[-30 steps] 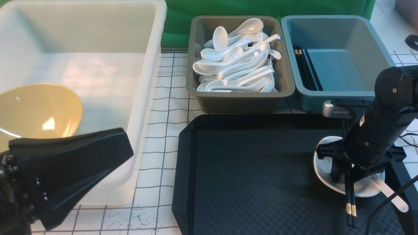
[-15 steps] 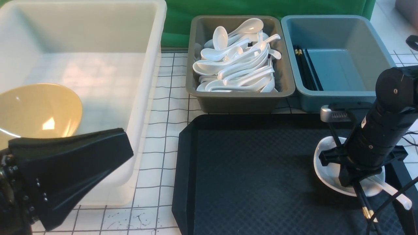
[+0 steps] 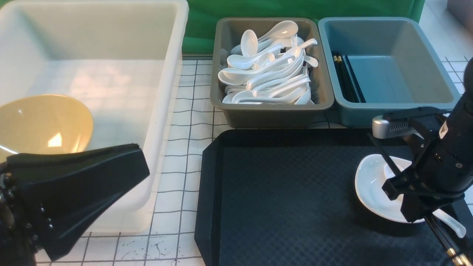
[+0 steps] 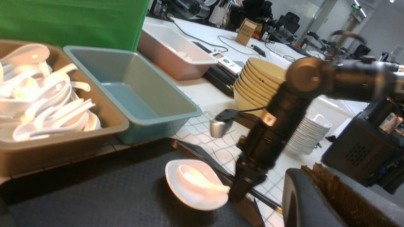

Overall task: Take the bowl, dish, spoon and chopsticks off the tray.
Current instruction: Use the right arm to grab the chopsticks, then use the right arm to put the chopsticks into the small storage box on the right

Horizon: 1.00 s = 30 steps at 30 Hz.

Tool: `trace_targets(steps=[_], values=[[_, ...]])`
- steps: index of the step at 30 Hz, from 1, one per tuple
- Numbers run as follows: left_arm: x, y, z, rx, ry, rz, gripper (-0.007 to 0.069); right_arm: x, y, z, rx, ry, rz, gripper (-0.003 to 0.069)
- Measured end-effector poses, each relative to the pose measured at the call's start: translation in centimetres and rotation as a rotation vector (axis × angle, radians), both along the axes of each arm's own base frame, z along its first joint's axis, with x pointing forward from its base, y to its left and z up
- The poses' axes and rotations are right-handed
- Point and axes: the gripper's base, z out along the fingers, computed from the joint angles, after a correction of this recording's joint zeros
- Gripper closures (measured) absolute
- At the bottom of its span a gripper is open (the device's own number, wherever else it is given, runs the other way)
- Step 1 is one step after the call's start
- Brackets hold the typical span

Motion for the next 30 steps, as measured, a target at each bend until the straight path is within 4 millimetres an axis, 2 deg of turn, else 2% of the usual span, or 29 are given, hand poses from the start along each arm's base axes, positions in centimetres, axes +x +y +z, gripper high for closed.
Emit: trace_targets(steps=[5,7,9,13,15,16,17,18,24,27,30], values=[[0.1,0.0,0.1,-0.009,-0.009,0.008,0.0625,-1.1,0.4,1.5,0.022,-0.023,0.052,0.0564],[0.1,0.1,0.1,-0.011,-0.011,0.01,0.0625,-0.7,0.5,2.0,0.033,-0.069,0.053,0.0564],[0.1,0.1,0.2,-0.015,-0.01,0.01,0.0625,0.7,0.5,3.3,0.056,-0.149,0.039,0.0564],[0.2,0.1,0.4,-0.042,-0.018,0.023,0.0625,5.8,-0.1,6.5,0.086,-0.281,0.013,0.0564],[0.2,0.1,0.5,-0.048,-0.022,0.027,0.0625,8.8,-0.5,7.1,0.089,-0.312,0.004,0.0564],[0.2,0.1,0.5,-0.05,-0.021,0.027,0.0625,9.1,-0.6,7.2,0.091,-0.315,-0.001,0.0564],[0.2,0.1,0.5,-0.057,-0.017,0.027,0.0625,11.9,-1.0,7.5,0.094,-0.345,-0.019,0.0564],[0.2,0.1,0.5,-0.063,-0.012,0.026,0.0625,13.0,-1.3,7.9,0.097,-0.368,-0.029,0.0564],[0.1,0.1,0.6,-0.085,0.009,0.021,0.0625,21.3,-3.6,7.2,0.129,-0.481,-0.11,0.0564],[0.2,0.1,0.6,-0.085,0.004,0.022,0.0625,24.1,-4.6,6.5,0.154,-0.534,-0.144,0.0564],[0.2,0.1,0.6,-0.078,-0.004,0.022,0.0625,26.3,-5.3,5.0,0.172,-0.559,-0.174,0.0564]])
